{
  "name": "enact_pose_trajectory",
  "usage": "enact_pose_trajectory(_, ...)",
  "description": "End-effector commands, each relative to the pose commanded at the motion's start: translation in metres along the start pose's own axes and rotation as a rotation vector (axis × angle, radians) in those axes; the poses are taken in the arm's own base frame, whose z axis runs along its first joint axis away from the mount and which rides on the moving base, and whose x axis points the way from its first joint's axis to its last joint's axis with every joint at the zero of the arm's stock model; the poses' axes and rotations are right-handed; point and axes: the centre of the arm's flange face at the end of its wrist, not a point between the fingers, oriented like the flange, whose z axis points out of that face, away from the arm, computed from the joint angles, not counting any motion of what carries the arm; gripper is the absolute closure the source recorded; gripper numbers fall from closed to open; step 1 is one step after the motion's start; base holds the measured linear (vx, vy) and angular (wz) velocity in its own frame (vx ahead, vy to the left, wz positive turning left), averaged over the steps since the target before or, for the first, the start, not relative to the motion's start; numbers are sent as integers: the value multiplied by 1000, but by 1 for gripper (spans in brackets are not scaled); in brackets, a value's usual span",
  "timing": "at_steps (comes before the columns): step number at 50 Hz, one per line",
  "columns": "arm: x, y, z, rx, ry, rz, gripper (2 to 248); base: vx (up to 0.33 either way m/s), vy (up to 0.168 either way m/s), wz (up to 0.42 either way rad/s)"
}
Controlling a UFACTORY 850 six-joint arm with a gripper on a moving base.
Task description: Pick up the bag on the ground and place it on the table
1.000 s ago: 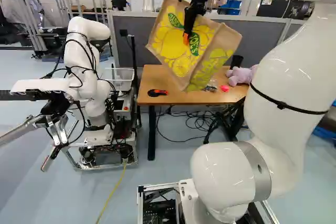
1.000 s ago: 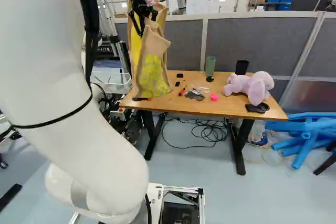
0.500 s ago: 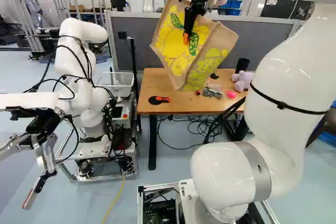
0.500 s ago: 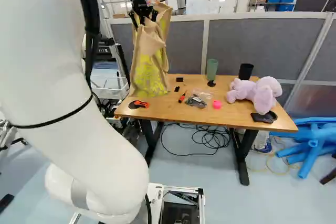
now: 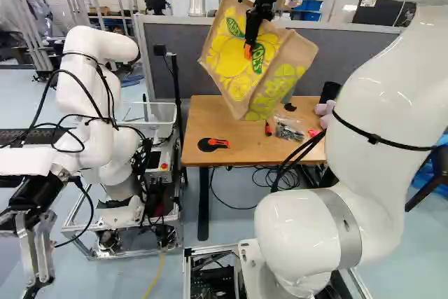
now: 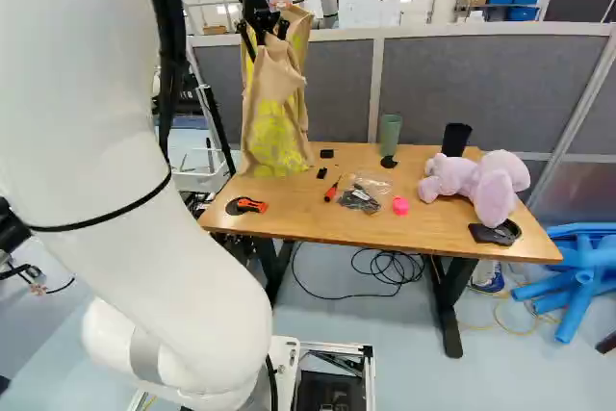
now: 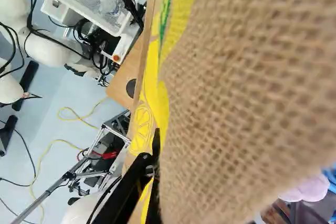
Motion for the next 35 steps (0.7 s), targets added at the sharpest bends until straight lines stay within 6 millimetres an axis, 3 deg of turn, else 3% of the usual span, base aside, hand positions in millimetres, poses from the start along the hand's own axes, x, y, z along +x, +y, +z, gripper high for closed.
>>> enact_pose_trajectory(22,3,2,1,0,0,-1,228,-1,0,1)
enact_pose_trajectory(35,14,7,18,18,-24,-5,228,0,0,0)
